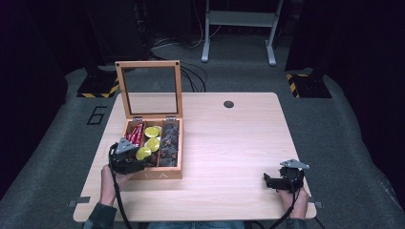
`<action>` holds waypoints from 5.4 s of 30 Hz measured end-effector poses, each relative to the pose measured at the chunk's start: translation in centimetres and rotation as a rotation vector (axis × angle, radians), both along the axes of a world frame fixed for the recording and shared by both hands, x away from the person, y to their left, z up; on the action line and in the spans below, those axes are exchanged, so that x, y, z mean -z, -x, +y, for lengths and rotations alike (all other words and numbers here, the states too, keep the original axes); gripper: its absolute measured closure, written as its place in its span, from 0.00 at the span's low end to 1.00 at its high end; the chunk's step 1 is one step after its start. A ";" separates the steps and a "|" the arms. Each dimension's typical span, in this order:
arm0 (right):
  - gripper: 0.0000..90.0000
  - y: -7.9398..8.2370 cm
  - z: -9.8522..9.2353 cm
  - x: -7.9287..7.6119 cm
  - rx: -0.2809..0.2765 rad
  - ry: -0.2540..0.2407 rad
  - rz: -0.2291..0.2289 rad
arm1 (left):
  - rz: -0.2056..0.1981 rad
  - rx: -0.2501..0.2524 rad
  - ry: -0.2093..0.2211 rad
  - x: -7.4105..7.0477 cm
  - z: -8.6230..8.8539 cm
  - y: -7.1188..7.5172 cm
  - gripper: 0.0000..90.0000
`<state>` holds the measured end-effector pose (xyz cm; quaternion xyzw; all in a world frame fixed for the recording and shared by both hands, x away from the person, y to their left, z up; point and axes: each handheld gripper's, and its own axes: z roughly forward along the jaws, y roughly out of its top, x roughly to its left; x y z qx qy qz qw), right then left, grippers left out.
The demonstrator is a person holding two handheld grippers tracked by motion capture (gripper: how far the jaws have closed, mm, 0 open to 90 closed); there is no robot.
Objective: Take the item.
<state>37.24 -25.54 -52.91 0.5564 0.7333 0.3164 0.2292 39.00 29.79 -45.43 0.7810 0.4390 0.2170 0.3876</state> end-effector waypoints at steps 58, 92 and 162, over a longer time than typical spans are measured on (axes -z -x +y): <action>0.04 0.0 -0.2 0.0 -0.005 0.011 -0.010 | -0.122 0.124 -0.017 -4.1 -5.5 -0.2 0.42; 0.04 0.0 -0.2 0.0 -0.001 0.008 -0.013 | -0.102 0.256 -0.020 -2.9 -12.1 -1.8 0.42; 0.05 0.1 -0.2 0.0 -0.002 0.006 -0.015 | 0.075 0.321 0.003 5.0 -24.0 -3.9 0.42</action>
